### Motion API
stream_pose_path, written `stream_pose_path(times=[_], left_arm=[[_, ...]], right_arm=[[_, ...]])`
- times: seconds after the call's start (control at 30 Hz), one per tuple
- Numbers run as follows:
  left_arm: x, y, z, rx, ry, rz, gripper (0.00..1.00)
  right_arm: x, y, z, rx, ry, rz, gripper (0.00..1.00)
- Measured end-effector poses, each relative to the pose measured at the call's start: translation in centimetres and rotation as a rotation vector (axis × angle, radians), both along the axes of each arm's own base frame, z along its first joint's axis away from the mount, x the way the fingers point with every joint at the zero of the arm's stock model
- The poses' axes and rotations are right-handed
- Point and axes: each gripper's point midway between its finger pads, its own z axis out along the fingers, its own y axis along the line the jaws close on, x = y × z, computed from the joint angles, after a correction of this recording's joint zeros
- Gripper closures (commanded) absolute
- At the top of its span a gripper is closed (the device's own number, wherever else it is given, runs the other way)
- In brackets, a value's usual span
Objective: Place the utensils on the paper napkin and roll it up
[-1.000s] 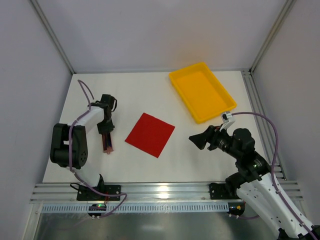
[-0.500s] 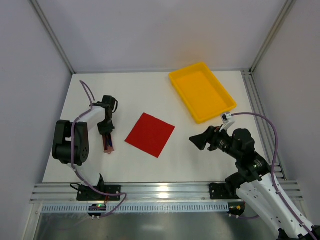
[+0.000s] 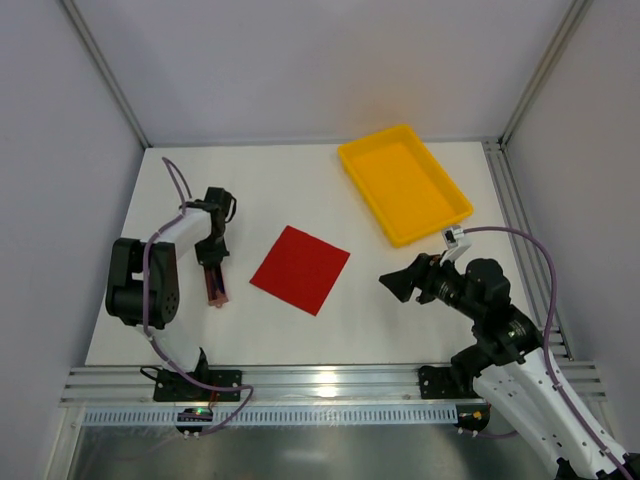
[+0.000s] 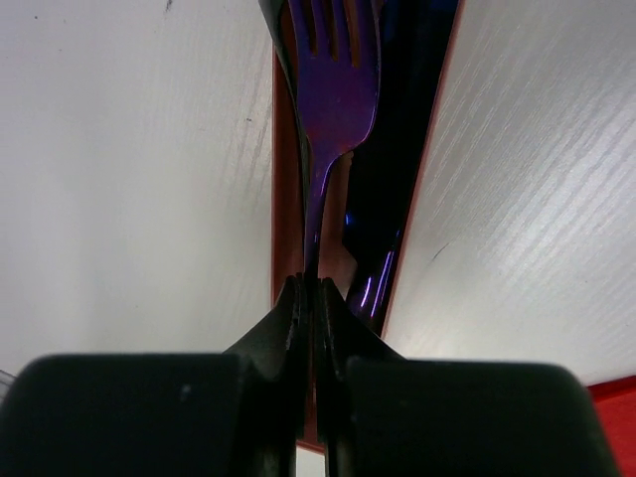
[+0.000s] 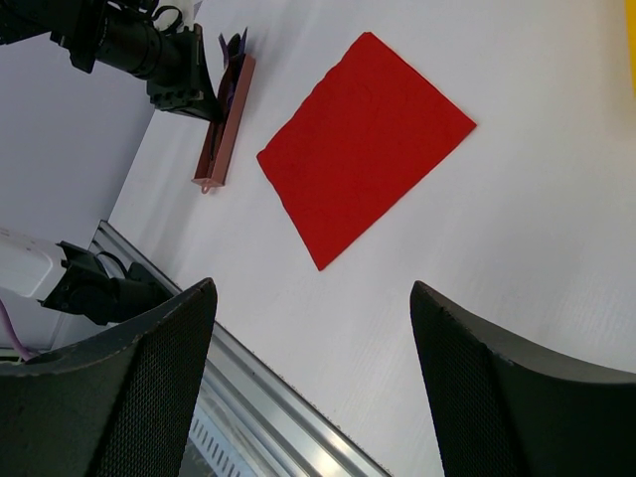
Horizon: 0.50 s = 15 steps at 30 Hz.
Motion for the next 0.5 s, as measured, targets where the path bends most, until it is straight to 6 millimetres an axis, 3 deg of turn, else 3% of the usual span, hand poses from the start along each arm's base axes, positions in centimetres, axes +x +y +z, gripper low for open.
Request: stream_pose_path(times=[0.23, 0.5], left_arm=[[0.7, -0.4, 1.7, -0.001, -0.006, -0.013, 1.00], [-0.1, -0.5, 3.3, -0.006, -0.018, -0.019, 1.00]], right_arm=[[0.2, 0.0, -0.2, -0.005, 0.005, -0.007, 0.21], [0.5, 0.1, -1.0, -0.023, 0.040, -0.008, 0.21]])
